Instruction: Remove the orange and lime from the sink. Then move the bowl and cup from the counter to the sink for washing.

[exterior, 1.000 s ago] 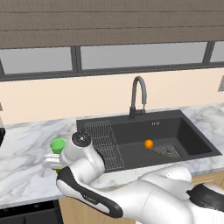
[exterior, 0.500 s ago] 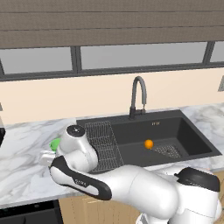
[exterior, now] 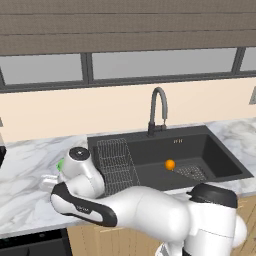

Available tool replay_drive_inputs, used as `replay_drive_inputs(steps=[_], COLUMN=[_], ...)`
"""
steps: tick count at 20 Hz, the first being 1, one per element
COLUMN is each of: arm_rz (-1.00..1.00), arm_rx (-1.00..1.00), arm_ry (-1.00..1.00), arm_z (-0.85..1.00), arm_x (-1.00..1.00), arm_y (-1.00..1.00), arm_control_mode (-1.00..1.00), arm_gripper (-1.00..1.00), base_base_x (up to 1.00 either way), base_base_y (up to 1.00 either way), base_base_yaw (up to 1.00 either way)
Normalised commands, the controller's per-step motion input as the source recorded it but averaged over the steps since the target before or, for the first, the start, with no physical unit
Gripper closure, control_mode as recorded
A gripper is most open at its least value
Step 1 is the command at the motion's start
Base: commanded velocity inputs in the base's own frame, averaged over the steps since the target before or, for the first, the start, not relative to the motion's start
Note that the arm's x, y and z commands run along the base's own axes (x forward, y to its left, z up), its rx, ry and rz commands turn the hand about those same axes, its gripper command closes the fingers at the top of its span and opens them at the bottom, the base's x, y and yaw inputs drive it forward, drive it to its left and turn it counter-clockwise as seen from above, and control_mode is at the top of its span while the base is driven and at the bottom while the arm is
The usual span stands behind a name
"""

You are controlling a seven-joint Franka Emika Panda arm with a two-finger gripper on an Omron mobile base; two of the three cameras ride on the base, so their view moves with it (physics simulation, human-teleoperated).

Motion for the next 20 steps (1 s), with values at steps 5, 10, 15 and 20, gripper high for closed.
replay_drive_inputs(steps=[5, 10, 15, 20], arm_rz=[-0.05, -0.01, 0.00, 0.00], arm_rx=[0.00, 0.00, 0.00, -0.03], arm_ry=[0.01, 0.08, 0.11, 0.09], arm_z=[-0.18, -0.15, -0.15, -0.17], arm_x=[0.06, 0.10, 0.09, 0.05], arm_y=[0.15, 0.08, 0.05, 0.04], arm_control_mode=[-1.00, -1.00, -1.00, -1.00], arm_gripper=[1.00, 1.00, 1.00, 1.00], base_base_x=[0.00, 0.00, 0.00, 0.00], base_base_y=[0.00, 0.00, 0.00, 0.00], base_base_yaw=[0.00, 0.00, 0.00, 0.00])
